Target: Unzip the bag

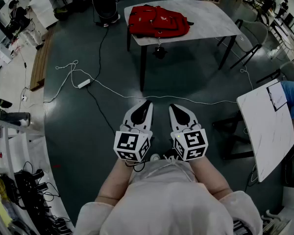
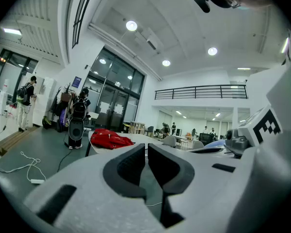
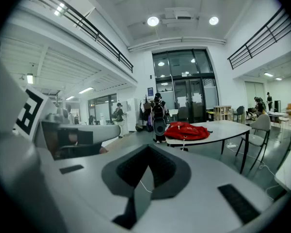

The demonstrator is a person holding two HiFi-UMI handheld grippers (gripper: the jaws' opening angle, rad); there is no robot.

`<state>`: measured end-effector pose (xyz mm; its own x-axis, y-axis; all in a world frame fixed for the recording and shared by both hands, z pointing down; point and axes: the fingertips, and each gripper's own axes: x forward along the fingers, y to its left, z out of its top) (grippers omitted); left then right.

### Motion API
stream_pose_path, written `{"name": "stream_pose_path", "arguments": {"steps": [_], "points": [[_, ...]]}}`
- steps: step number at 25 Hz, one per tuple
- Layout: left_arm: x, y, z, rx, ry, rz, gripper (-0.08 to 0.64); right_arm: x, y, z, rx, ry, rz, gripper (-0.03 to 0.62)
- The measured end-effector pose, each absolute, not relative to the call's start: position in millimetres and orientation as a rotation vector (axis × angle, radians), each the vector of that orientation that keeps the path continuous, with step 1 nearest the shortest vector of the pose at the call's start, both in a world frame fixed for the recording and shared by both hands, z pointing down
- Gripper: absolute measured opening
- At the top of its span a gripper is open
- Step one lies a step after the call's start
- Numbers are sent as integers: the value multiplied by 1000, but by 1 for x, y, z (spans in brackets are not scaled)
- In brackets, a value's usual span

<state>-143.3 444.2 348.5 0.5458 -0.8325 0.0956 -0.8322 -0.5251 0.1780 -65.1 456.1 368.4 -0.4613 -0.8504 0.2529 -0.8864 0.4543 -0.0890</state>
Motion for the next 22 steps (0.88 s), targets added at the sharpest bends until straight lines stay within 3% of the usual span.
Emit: {"name": "stream_pose_path", "arguments": {"steps": [22], "points": [[-139,440,365,2513,-1354,-23,35,-62,453,396,1511,-2487,503,28]]}}
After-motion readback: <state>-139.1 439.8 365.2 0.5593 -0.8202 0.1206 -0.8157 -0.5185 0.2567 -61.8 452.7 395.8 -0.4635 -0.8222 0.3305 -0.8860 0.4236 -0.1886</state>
